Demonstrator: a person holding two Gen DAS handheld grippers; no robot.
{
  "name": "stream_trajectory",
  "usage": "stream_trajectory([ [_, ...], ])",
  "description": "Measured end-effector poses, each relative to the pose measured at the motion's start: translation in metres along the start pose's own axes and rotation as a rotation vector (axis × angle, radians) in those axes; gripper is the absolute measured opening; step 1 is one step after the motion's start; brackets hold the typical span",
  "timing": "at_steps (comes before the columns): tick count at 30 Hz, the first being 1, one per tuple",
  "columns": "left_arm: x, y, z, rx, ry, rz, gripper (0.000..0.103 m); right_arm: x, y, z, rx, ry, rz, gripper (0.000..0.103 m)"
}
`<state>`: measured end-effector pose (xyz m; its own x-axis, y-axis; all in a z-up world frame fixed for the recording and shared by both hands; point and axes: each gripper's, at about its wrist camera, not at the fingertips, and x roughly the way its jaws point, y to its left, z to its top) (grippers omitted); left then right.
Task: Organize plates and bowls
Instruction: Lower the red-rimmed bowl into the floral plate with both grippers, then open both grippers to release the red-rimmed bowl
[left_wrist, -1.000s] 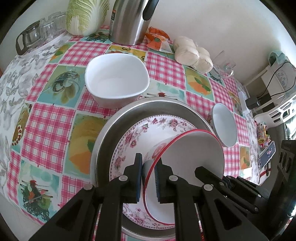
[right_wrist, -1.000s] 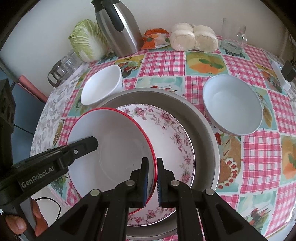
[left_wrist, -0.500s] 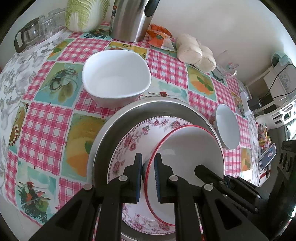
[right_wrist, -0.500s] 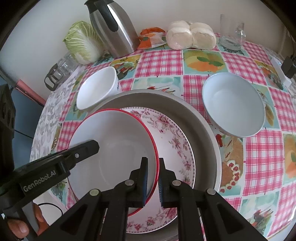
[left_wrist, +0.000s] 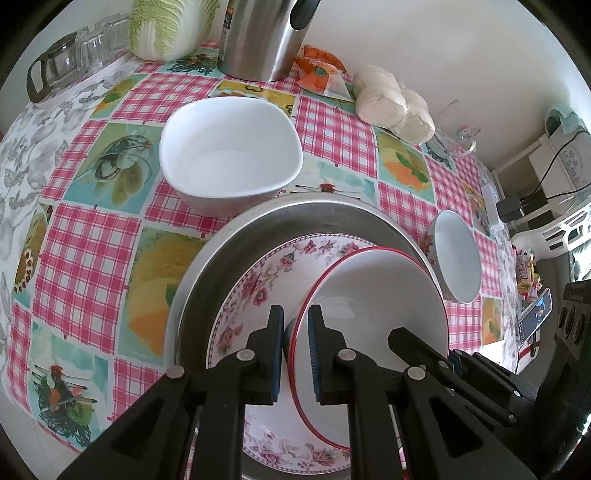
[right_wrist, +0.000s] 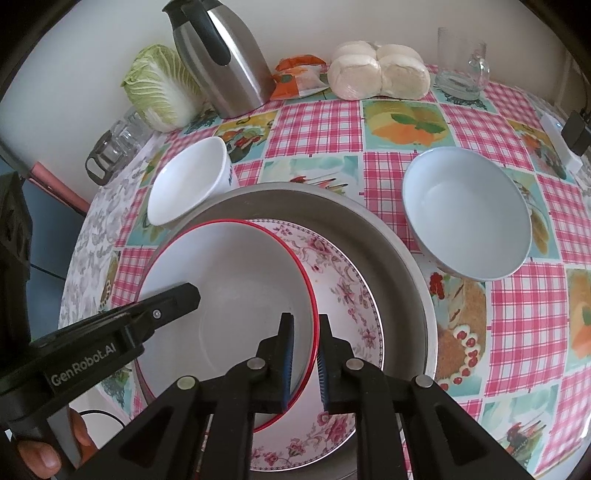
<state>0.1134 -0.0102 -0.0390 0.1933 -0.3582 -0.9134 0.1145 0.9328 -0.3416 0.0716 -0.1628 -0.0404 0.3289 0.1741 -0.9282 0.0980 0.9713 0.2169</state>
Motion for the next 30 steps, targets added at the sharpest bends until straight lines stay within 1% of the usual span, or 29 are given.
stream_trajectory([
  [6,0.0,0.0,0.0,0.002,0.003,-0.002,0.012,0.0,-0.002,0.0,0.007,0.002,0.009,0.015],
  [7,0.0,-0.001,0.0,0.003,0.004,-0.002,0.015,0.0,-0.002,0.0,0.008,0.002,0.01,0.015],
  [11,-0.004,-0.003,0.0,0.008,-0.009,-0.011,0.017,-0.001,-0.003,0.0,0.011,0.004,0.017,0.015],
  [14,-0.007,-0.004,0.0,0.012,-0.019,-0.017,0.025,-0.002,-0.003,0.0,0.012,0.003,0.018,0.015],
  [16,-0.01,-0.005,0.0,0.015,-0.027,-0.016,0.033,-0.003,-0.004,0.0,0.014,0.001,0.022,0.015],
  [20,-0.015,-0.004,-0.001,0.016,-0.039,-0.016,0.037,-0.007,-0.005,0.0,0.017,-0.009,0.028,0.015],
  [22,-0.02,-0.004,-0.001,0.014,-0.051,-0.013,0.042,-0.009,-0.004,0.0,0.016,-0.017,0.027,0.015],
  [29,-0.032,-0.004,0.0,0.008,-0.088,-0.015,0.045,-0.022,-0.005,-0.001,0.012,-0.045,0.029,0.015],
  [30,-0.034,-0.003,0.0,0.008,-0.094,-0.012,0.046,-0.024,-0.005,-0.001,0.012,-0.051,0.031,0.015],
])
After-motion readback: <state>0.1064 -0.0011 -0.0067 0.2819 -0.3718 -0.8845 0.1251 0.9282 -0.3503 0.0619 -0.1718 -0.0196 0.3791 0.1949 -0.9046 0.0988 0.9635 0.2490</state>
